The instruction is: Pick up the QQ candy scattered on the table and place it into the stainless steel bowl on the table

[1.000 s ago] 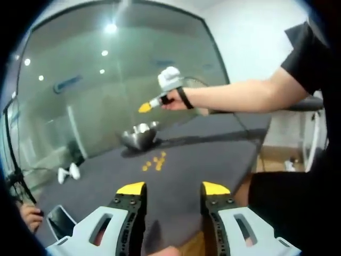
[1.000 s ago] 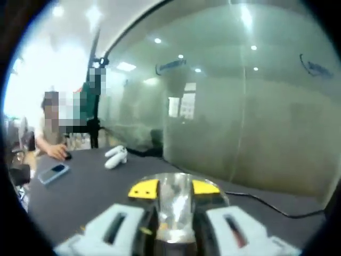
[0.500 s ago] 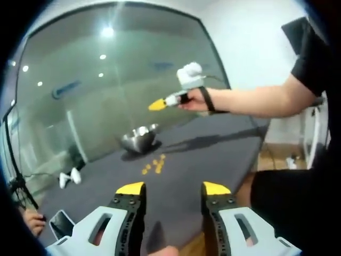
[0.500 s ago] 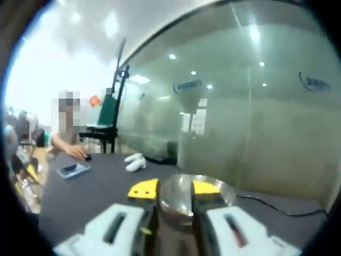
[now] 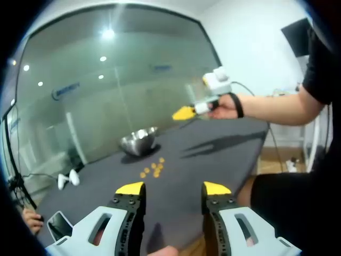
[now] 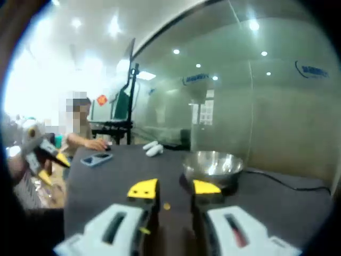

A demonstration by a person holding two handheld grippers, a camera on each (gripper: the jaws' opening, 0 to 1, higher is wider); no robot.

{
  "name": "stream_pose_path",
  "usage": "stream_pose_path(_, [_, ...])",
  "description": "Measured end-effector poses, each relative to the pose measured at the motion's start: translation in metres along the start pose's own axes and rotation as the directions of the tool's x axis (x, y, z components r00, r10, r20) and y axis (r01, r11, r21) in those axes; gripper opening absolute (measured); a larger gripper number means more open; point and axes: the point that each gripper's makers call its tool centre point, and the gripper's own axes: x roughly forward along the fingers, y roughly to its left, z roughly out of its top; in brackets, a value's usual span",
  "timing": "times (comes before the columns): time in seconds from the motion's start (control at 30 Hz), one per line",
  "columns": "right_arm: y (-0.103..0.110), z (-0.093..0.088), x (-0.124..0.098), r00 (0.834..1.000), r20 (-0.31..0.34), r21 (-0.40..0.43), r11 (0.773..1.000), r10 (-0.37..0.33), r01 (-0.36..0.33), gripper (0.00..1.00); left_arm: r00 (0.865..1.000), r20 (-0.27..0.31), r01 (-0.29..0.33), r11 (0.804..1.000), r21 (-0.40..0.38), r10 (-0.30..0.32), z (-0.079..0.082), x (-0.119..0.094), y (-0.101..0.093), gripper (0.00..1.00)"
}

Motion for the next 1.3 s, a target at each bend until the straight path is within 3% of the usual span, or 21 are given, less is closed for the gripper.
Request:
stream_pose_path(0.4, [-0.008,-0.039,-0.008,0.998,-0.052,0.04,0.999,-0.021,0.023,0.23,1.0,0.002,0.004,1.0,-0.002,-0.004,-0.001,-0.001,-0.001,0.43])
stream_pose_path(0.67, [-0.007,-0.048,0.002,0.996,-0.087,0.014,1.0,-0.014,0.015,0.23,1.0,0.001,0.004,1.0,0.001,-0.004,-0.002,-0.002,0.001,0.43])
stream_pose_path(1.13, [0.001,-0.067,0.053,0.986,-0.162,0.007,0.999,0.048,-0.048,0.23,1.0,-0.01,-0.003,1.0,0.004,0.003,-0.005,-0.006,0.006,0.43])
stream_pose_path(1.3, [0.007,-0.082,0.078,0.975,-0.209,0.014,0.997,0.071,-0.07,0.23,1.0,-0.011,-0.014,1.0,0.003,0.014,-0.005,-0.008,0.01,0.43])
